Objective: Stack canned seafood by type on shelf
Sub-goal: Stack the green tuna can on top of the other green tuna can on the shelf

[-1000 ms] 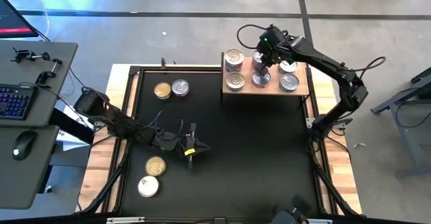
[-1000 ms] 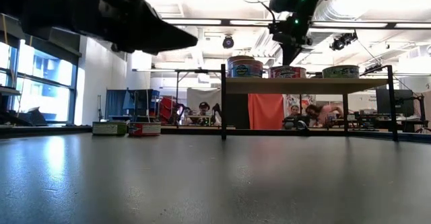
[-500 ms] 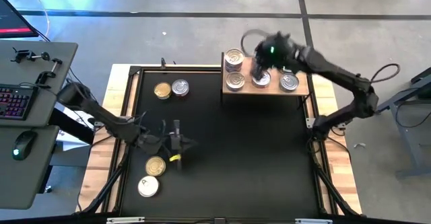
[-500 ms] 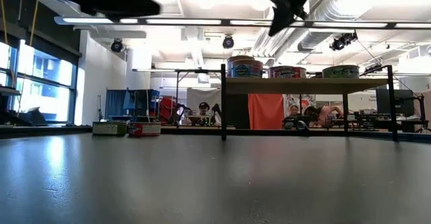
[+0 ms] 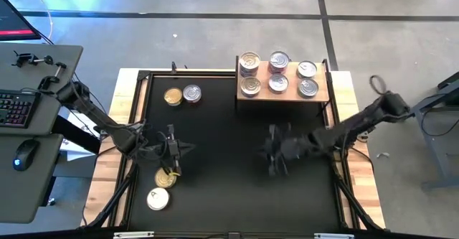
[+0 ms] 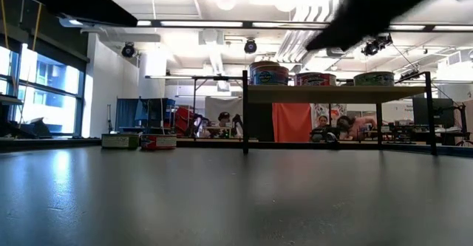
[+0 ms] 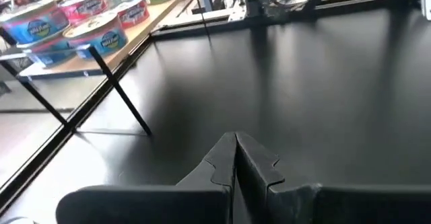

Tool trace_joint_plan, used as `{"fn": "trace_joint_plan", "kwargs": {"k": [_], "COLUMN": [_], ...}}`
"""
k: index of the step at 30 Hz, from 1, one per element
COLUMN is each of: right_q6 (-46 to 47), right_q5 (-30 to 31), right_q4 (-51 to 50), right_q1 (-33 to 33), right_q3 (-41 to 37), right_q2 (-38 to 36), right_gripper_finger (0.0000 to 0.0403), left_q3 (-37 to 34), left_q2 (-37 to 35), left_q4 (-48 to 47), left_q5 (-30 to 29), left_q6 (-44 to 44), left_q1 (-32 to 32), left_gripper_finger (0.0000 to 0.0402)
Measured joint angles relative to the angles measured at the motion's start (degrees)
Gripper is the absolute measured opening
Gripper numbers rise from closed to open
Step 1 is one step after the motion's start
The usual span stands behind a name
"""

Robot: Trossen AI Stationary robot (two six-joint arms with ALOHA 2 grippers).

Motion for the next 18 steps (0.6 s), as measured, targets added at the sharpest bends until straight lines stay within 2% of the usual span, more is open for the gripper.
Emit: {"fn": "trace_joint_plan", "kwargs": {"k": [3,6,11,14,18], "right_q6": [2.62,6.08,12.42,13.01,9.85], "right_q5": [3.7,8.66,15.32,17.77,18.64], "right_q4": [16.74,26.29,28.68,28.5,28.81], "right_q1": [5.86,9.44,11.96,12.04,11.2], "right_q3": [-7.57,-11.79,-12.97,-12.34,-10.48], "right_q2": [3.89,8.11,12.35,13.76,14.2], "right_gripper_finger": [0.0016,0.0016,0.0016,0.0016,0.0016], "left_q3": [-0.02,-0.02,-0.02,-0.02,-0.02], "left_q2": [0.01,0.01,-0.01,-0.01,0.01], "left_q4": [-0.69,-0.77,-3.97,-9.49,-18.05], "left_q5": [0.02,-3.4,-3.98,-2.29,-0.8], "left_q6": [-1.29,-3.46,-7.72,-16.81,-20.94], "left_q1": [1.09,3.05,9.6,16.88,28.18], "left_gripper_finger": [0.0003,0.0007,0.0041,0.0074,0.0115]}}
